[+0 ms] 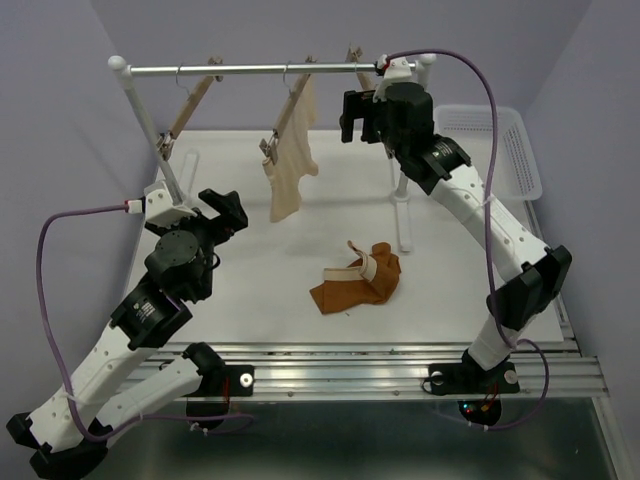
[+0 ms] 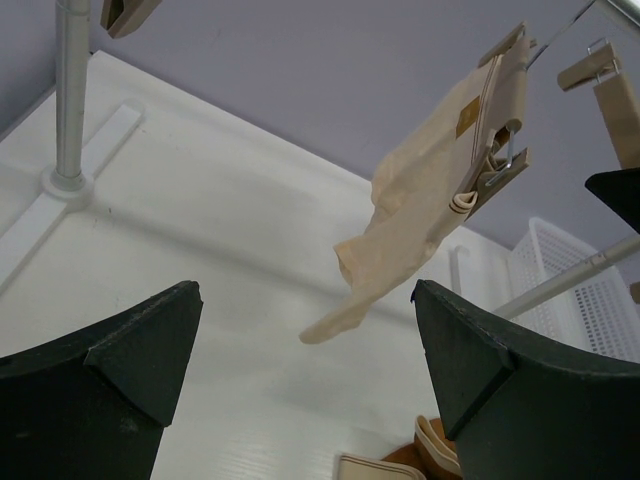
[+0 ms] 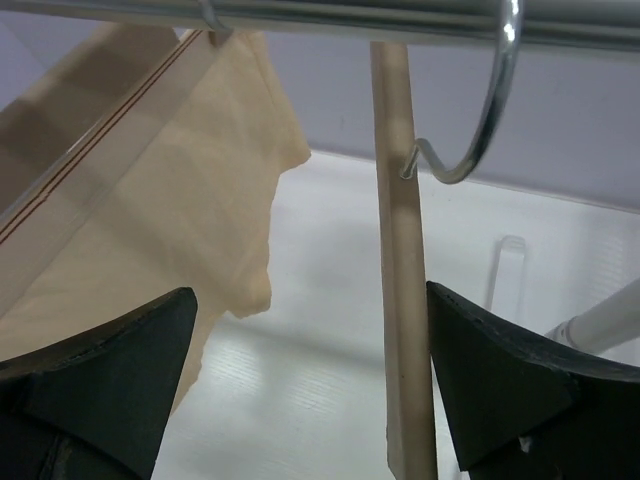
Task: Remove the underwear clipped to the hanger
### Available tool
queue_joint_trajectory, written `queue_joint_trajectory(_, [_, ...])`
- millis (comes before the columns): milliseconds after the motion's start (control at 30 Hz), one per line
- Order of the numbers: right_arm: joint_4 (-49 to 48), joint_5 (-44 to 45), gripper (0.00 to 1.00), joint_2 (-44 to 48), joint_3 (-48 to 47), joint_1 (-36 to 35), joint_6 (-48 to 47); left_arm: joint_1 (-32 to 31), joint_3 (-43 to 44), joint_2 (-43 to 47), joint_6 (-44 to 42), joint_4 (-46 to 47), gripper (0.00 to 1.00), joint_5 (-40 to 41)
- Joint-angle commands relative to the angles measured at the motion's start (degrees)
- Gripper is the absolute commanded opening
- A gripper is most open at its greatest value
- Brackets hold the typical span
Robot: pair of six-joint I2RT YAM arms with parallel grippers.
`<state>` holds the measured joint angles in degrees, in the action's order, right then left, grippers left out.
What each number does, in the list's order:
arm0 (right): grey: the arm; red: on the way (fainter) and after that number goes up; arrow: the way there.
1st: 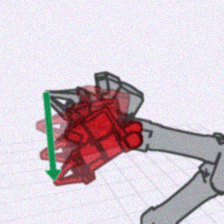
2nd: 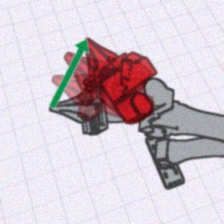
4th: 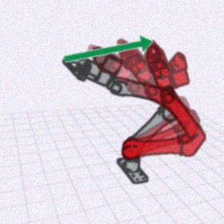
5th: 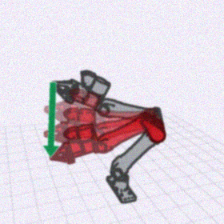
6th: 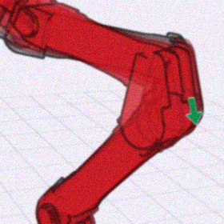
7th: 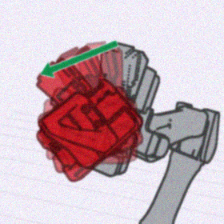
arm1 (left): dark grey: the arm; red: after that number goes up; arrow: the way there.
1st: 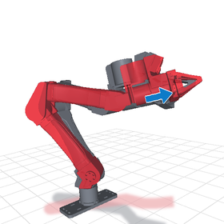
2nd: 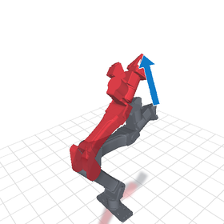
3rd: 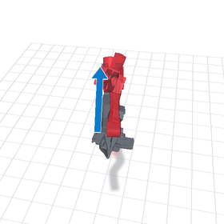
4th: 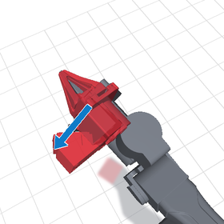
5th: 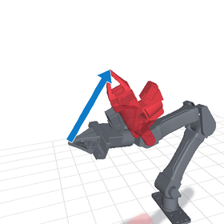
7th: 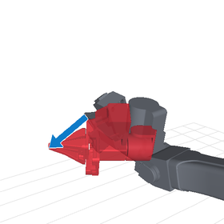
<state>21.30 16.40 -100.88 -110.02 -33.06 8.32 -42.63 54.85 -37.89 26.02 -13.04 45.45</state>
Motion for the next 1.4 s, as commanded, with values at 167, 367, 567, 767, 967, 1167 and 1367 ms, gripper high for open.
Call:
queue_joint_trajectory(167, [-4.07,-1.11,1.0,17.11,13.76,0.19,-1.99,0.36,0.17,-2.36,-0.44,2.32,0.99,-0.89])
queue_joint_trajectory(367, [-4.6,-3.57,1.0,26.26,24.31,0.19,-2.43,0.36,0.78,-4.65,-1.41,3.1,0.99,-2.73])
queue_joint_trajectory(567, [-6.97,-2.87,1.0,29.34,24.95,0.19,-3.74,0.36,1.57,-6.67,-1.85,3.55,0.99,-4.23])
queue_joint_trajectory(767, [-8.38,-4.19,1.0,25.12,19.07,0.19,-4.36,0.44,1.66,-7.37,-2.12,4.16,0.99,-5.11])
queue_joint_trajectory(967, [-13.47,-5.42,1.0,21.96,14.75,0.19,-5.41,0.53,1.4,-6.76,-1.15,3.63,0.99,-5.37])
queue_joint_trajectory(1167, [-12.08,-5.93,1.0,25.01,15.52,0.19,-3.14,0.53,0.96,-5.71,-0.01,2.93,0.99,-4.32])
queue_joint_trajectory(1367, [-6.28,2.21,1.0,41.79,35.43,0.19,4.68,0.62,-0.44,-4.91,1.13,3.28,0.99,-3.61])
